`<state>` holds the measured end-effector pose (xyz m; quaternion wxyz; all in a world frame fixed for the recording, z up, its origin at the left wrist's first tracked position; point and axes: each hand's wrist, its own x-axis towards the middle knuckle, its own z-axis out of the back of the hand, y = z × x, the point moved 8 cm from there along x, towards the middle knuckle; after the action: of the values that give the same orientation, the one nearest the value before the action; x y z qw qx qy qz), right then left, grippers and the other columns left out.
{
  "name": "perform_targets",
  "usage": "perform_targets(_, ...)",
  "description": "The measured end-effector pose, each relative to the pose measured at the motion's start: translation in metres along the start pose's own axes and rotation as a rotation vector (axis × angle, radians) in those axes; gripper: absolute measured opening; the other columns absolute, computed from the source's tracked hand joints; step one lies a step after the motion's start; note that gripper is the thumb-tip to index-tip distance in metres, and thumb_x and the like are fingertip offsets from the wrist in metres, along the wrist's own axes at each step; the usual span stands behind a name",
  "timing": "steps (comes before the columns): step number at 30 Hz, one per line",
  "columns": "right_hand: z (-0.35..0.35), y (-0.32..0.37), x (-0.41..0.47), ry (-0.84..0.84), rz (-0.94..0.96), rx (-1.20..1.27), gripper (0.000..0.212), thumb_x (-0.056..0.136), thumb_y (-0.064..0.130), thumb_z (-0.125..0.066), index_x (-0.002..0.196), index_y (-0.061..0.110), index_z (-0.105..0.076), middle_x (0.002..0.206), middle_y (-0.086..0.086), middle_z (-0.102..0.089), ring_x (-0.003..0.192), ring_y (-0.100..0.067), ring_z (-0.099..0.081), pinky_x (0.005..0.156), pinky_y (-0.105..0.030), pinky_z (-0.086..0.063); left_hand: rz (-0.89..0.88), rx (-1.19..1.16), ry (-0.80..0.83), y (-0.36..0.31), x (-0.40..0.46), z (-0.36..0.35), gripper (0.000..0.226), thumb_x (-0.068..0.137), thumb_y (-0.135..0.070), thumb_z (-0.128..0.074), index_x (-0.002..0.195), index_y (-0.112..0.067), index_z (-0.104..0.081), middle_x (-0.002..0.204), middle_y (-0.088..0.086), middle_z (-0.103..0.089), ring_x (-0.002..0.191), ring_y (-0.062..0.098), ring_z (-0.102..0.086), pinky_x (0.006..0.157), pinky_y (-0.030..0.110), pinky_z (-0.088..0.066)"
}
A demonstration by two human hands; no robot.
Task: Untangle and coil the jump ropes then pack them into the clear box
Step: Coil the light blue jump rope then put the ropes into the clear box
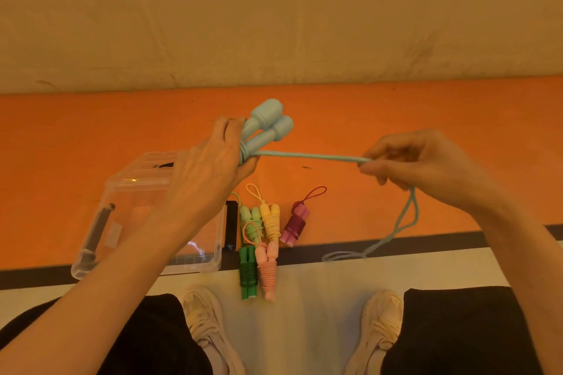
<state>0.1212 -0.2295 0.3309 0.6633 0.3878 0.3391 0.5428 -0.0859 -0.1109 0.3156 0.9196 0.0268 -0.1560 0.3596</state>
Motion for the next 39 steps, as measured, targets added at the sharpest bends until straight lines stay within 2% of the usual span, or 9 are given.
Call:
perform_targets(4, 0.018, 0.025, 0.003, -0.252, 0.256, -0.055, 0.015, 0.087, 0.024, -0.066, 0.073, 0.028, -0.07, 0.065, -0.004, -0.065, 0.058, -0.022, -0.052, 0.056, -0.036, -0.038, -0.094, 0.06, 0.064, -0.019, -0.001, -0.007, 0.047, 0.085, -0.038, -0.054, 0.116, -0.004, -0.058, 0.095, 0.012, -0.058, 0.04, 0.021, -0.036, 0.04, 0.018, -0.01)
perform_targets(8, 0.023, 0.032, 0.016, -0.363, 0.317, -0.071, 0.014, 0.092, 0.017, -0.061, 0.08, 0.021, -0.068, 0.071, -0.011, -0.065, 0.065, -0.022, -0.055, 0.064, -0.037, -0.041, -0.226, 0.113, 0.109, -0.044, -0.007, -0.013, 0.046, 0.081, -0.04, -0.056, 0.112, -0.007, -0.063, 0.086, 0.005, -0.06, 0.042, 0.021, -0.049, 0.047, 0.019, 0.001)
perform_targets(12, 0.013, 0.033, 0.032, -0.388, 0.302, -0.083, 0.012, 0.093, 0.012, -0.06, 0.083, 0.01, -0.067, 0.067, 0.001, -0.057, 0.059, 0.003, -0.048, 0.058, -0.011, -0.033, -0.271, -0.003, 0.16, -0.052, -0.012, -0.027, 0.055, 0.083, -0.049, -0.036, 0.119, -0.013, -0.057, 0.093, 0.001, -0.058, 0.059, 0.026, -0.06, 0.054, 0.032, -0.029)
perform_targets(17, 0.003, 0.029, 0.049, -0.373, 0.283, -0.113, 0.012, 0.091, 0.018, -0.062, 0.081, 0.017, -0.067, 0.064, -0.005, -0.055, 0.057, -0.003, -0.043, 0.054, -0.016, -0.032, -0.317, -0.061, 0.28, -0.059, -0.021, -0.036, 0.058, 0.083, -0.063, -0.026, 0.119, -0.025, -0.049, 0.107, -0.008, -0.044, 0.079, 0.022, -0.057, 0.064, 0.039, -0.049)
perform_targets(20, -0.002, 0.025, 0.054, -0.353, 0.265, -0.153, 0.015, 0.093, 0.02, -0.061, 0.079, 0.017, -0.066, 0.067, -0.019, -0.057, 0.057, -0.01, -0.042, 0.053, -0.023, -0.03, -0.33, -0.109, 0.35, -0.064, -0.025, -0.034, 0.055, 0.085, -0.06, -0.037, 0.124, -0.023, -0.048, 0.112, -0.007, -0.044, 0.079, 0.018, -0.055, 0.059, 0.032, -0.047)
perform_targets(24, -0.003, 0.02, 0.06, -0.343, 0.227, -0.171, 0.017, 0.092, 0.022, -0.062, 0.076, 0.019, -0.065, 0.062, -0.007, -0.053, 0.053, -0.004, -0.038, 0.05, -0.018, -0.028, -0.313, -0.205, 0.334, -0.068, -0.028, -0.026, 0.05, 0.088, -0.048, -0.054, 0.129, -0.021, -0.044, 0.101, -0.011, -0.05, 0.073, 0.013, -0.048, 0.059, 0.03, -0.038)
perform_targets(31, -0.009, 0.005, 0.066, -0.269, 0.152, -0.196, 0.02, 0.094, 0.024, -0.059, 0.082, 0.012, -0.069, 0.062, 0.001, -0.051, 0.05, -0.001, -0.039, 0.049, -0.016, -0.028, -0.285, -0.339, 0.226, -0.072, -0.03, -0.013, 0.079, 0.076, -0.063, -0.037, 0.142, -0.03, -0.011, 0.1, -0.009, -0.062, 0.067, 0.007, -0.054, 0.049, 0.026, -0.044)
perform_targets(36, -0.018, 0.003, 0.068, -0.196, 0.134, -0.188, 0.017, 0.093, 0.02, -0.061, 0.078, 0.015, -0.067, 0.061, 0.001, -0.05, 0.047, 0.003, -0.041, 0.049, -0.014, -0.029, -0.432, -0.271, 0.082, -0.082, -0.037, -0.002, 0.062, 0.082, -0.054, -0.045, 0.136, -0.024, -0.047, 0.114, -0.013, -0.06, 0.088, 0.005, -0.05, 0.047, 0.018, -0.034)
perform_targets(39, -0.016, 0.0, 0.07, -0.195, 0.148, -0.153, 0.014, 0.092, 0.021, -0.063, 0.08, 0.017, -0.069, 0.067, -0.006, -0.058, 0.057, -0.001, -0.044, 0.056, -0.023, -0.034, -0.412, -0.341, 0.135, -0.078, -0.035, -0.004, 0.061, 0.084, -0.061, -0.049, 0.135, -0.027, -0.045, 0.123, -0.015, -0.055, 0.094, 0.003, -0.05, 0.053, 0.02, -0.038)
